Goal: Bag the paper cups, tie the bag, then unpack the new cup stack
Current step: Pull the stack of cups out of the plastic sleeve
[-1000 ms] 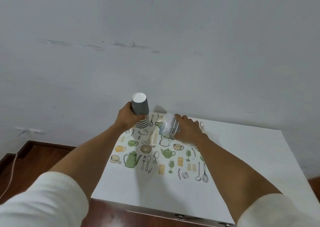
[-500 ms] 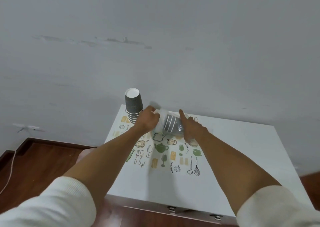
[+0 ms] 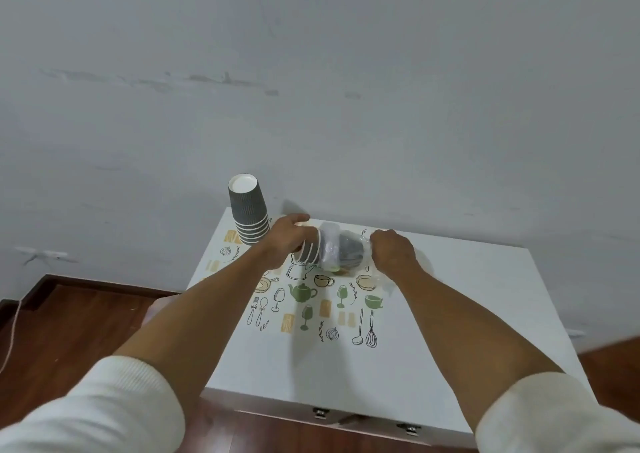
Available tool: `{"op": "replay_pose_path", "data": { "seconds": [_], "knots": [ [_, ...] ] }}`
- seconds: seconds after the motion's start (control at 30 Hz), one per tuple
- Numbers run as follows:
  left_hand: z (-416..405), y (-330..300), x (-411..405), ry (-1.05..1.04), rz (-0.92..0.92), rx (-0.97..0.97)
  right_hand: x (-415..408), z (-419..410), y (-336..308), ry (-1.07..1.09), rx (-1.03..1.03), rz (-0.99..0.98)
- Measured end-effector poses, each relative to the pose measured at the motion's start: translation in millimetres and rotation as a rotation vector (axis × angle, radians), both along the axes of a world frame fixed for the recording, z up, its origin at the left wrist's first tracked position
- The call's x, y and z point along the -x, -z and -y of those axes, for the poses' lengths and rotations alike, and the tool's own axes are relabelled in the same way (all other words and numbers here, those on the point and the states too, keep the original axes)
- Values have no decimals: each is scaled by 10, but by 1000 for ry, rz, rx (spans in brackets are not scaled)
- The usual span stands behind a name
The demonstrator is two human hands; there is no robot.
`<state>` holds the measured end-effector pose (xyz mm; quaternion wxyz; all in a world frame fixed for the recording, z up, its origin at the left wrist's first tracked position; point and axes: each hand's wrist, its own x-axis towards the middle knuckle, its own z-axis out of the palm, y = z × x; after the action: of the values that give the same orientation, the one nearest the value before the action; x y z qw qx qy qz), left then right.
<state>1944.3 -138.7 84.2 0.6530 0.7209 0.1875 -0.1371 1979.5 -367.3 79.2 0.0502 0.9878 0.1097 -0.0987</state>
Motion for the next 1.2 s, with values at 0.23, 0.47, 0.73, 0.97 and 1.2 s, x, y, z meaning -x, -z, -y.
{"op": "replay_pose_path", "data": {
  "seconds": [0.23, 0.47, 0.73, 0.97, 1.2],
  "knots": [
    [115, 145, 61, 311, -26, -607, -235, 106, -33, -156, 113, -291],
    [304, 214, 84, 585, 176, -1223, -190, -115, 12, -239, -157, -388],
    [138, -242, 118, 626, 176, -1336, -198, 128, 43, -188, -284, -194],
    [-179, -675, 272, 201, 422, -1084, -197, -14, -49, -78, -371, -53],
    [-478, -949, 395, -340, 663, -572, -94, -330, -129, -60, -361, -58]
  ]
}}
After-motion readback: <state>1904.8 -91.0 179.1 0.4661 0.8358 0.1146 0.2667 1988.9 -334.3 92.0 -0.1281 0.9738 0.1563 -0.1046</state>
